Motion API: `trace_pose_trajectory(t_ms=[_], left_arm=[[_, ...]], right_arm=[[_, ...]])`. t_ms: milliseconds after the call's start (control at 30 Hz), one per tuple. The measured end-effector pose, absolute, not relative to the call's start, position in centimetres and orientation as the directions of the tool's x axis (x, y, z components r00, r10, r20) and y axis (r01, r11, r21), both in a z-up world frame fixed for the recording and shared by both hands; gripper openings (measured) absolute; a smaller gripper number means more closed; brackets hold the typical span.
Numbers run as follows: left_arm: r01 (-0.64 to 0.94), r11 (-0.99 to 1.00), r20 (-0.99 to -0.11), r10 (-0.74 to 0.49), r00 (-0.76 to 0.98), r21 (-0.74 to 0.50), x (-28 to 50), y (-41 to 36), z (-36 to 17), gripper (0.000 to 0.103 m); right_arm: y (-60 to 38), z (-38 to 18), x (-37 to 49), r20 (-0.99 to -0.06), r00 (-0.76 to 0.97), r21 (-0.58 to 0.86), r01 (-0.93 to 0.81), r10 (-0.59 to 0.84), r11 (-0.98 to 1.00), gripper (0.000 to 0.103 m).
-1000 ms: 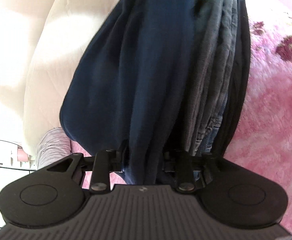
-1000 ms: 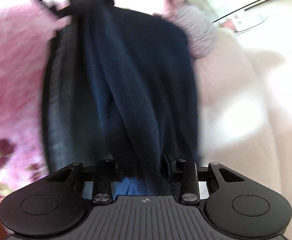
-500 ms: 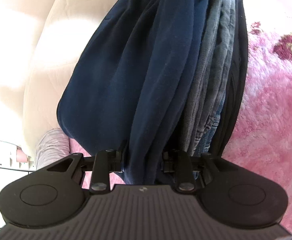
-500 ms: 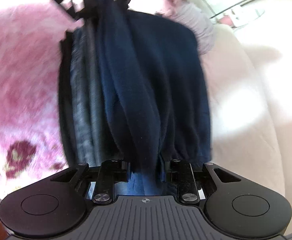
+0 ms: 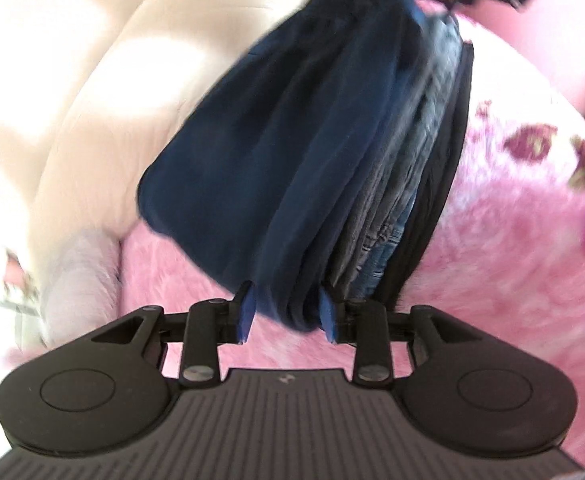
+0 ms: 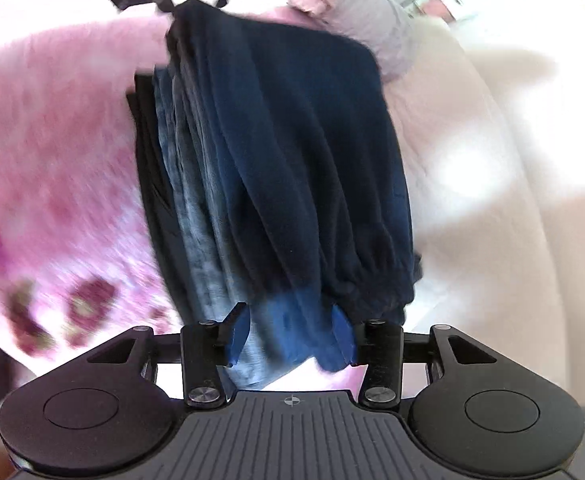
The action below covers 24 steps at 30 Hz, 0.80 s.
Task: Fold clothes
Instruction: 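Lower the sweatpants onto the folded jeans stack with both grippers, then lay the sweatpants flat on the stack and open both grippers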
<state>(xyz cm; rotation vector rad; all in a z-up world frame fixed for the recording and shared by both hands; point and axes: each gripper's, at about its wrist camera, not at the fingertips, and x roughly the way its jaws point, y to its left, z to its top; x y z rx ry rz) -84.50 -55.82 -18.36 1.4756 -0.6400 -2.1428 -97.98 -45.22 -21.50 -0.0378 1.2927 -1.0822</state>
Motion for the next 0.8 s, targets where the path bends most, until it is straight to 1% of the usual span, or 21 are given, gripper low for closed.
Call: trace_pose_trajectory(t_ms=[67, 200, 267, 300, 367, 467, 600, 700, 800], left_arm=[[0.145, -0.802, -0.738, -0.592, -0.324, 0.579, -85.0, -55.9, -17.6, 0.03], [0.219, -0.826, -0.757, -0.563, -0.333, 0.519, -86.0, -56.1, -16.2, 0.03], [0.255, -0.836, -0.765, -0.548, -0.338, 0.486, -86.5, -56.2, -15.4, 0.03], [0.269, -0.842, -0.774, -0.537, -0.335, 0.468, -86.8, -56.4, -15.4, 0.03], [0.258, -0.858, -0.803, -0.508, -0.31, 0.443, -87.3, -56.8, -16.5, 0.03], [0.232, -0.874, -0.825, -0.482, -0.294, 0.428, -88.1, -56.7, -17.5, 0.03], [0.282, -0.863, -0.807, -0.496, -0.32, 0.419, -88.0, -57.7, -15.6, 0.03], [0.312, -0.849, -0.79, -0.518, -0.329, 0.427, -89.6, -60.2, -14.4, 0.03], [0.336, -0.833, -0.769, -0.542, -0.339, 0.44, -92.3, -63.5, -14.1, 0.03]], right_arm=[[-45.6, -19.4, -98.3, -0.764, -0.053, -0.474, 0.722, -0.643, 0.504, 0.045], [-47.6, -16.4, -98.9, -0.751, 0.019, -0.34, 0.846, -0.66, 0.412, 0.045], [-48.6, -16.2, -99.4, -0.757, 0.036, -0.29, 0.877, -0.653, 0.384, 0.045], [-49.4, -16.8, -99.7, -0.774, 0.041, -0.26, 0.889, -0.631, 0.376, 0.044], [-51.0, -17.9, -100.1, -0.806, 0.052, -0.203, 0.911, -0.589, 0.358, 0.044], [-51.2, -17.2, -100.7, -0.809, 0.068, -0.183, 0.914, -0.584, 0.361, 0.044], [-51.5, -16.3, -101.5, -0.812, 0.089, -0.158, 0.918, -0.577, 0.364, 0.044], [-53.2, -15.5, -102.7, -0.794, 0.075, -0.153, 0.936, -0.604, 0.318, 0.044], [-56.1, -16.3, -103.9, -0.795, 0.061, -0.135, 0.952, -0.604, 0.274, 0.044]])
